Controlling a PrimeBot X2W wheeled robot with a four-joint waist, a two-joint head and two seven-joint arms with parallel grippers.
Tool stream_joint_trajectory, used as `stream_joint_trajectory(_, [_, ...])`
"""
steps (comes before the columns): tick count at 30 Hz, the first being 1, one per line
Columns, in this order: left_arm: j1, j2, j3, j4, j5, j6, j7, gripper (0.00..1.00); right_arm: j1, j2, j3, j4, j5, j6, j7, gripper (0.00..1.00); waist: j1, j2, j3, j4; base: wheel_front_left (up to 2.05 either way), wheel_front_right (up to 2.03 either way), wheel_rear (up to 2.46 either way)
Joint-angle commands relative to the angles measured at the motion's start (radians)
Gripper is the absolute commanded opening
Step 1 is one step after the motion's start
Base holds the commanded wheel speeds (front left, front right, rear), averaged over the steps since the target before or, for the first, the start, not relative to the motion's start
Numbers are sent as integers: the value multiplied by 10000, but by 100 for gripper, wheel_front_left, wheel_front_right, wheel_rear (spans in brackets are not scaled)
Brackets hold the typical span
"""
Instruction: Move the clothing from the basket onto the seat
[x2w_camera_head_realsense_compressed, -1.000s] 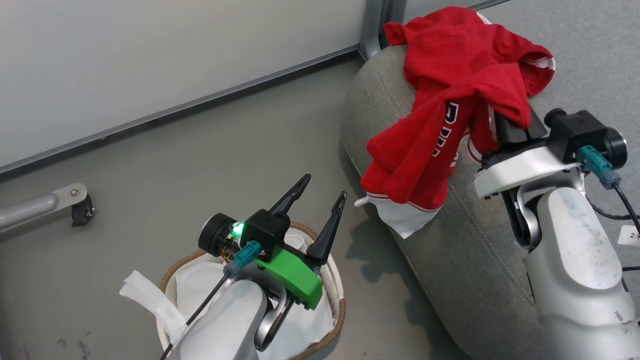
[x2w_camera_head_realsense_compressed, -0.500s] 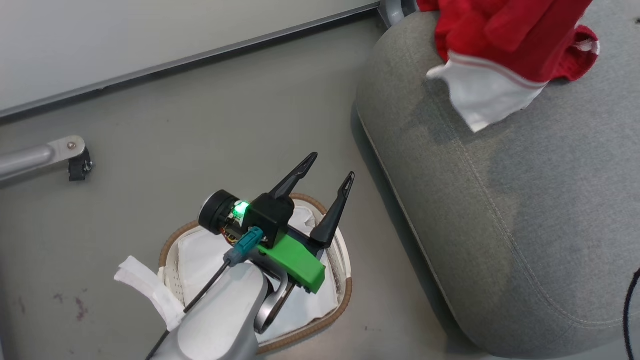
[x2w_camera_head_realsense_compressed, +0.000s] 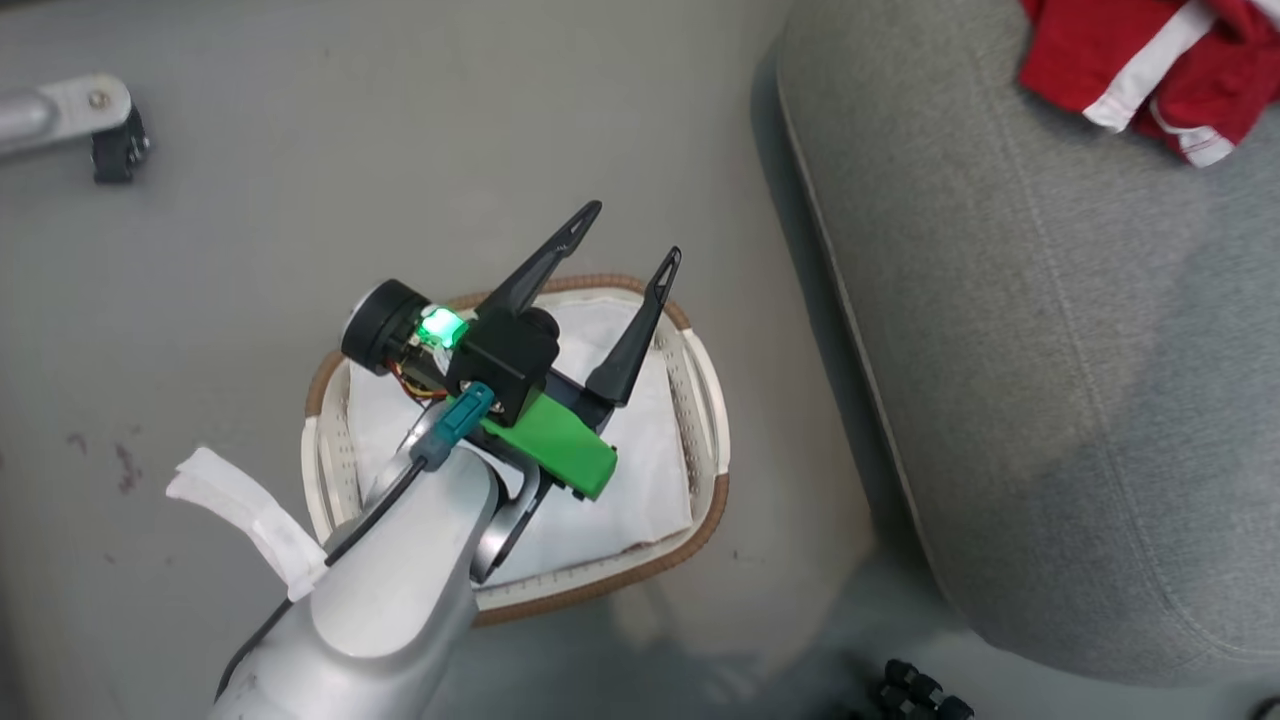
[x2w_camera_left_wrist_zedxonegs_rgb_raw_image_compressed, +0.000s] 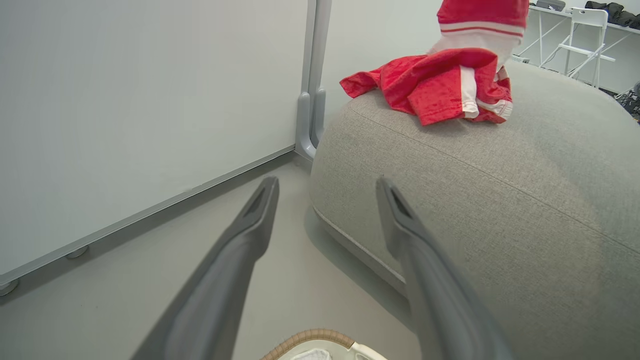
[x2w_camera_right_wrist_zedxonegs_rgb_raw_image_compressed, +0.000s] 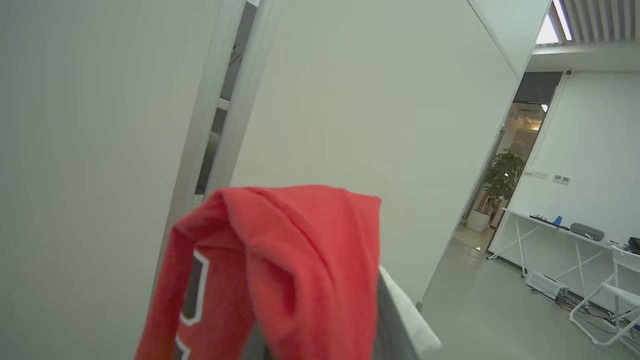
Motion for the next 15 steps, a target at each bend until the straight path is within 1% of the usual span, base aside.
stream_joint_trajectory(1, [-232, 73, 23, -37, 138, -34, -5, 100, 533, 220, -151, 328, -129, -14, -81, 0, -2, 0, 1093, 289, 0, 0, 0])
stream_joint_trajectory(4, [-365, 102, -23, -30, 181, -34, -4, 100, 1153, 479, -500, 536, -269, -14, -97, 0, -2, 0, 1290, 289, 0, 0, 0])
stream_joint_trajectory(7, [-429, 139, -18, -36, 215, -34, -4, 100, 2127, 1032, -755, 538, -359, -14, -95, 0, -2, 0, 1393, 265, 0, 0, 0])
stream_joint_trajectory(15, [-227, 167, 3, 86, 190, -34, -5, 100, 3836, 2009, -742, 131, -242, -14, -98, 0, -2, 0, 1270, 117, 0, 0, 0])
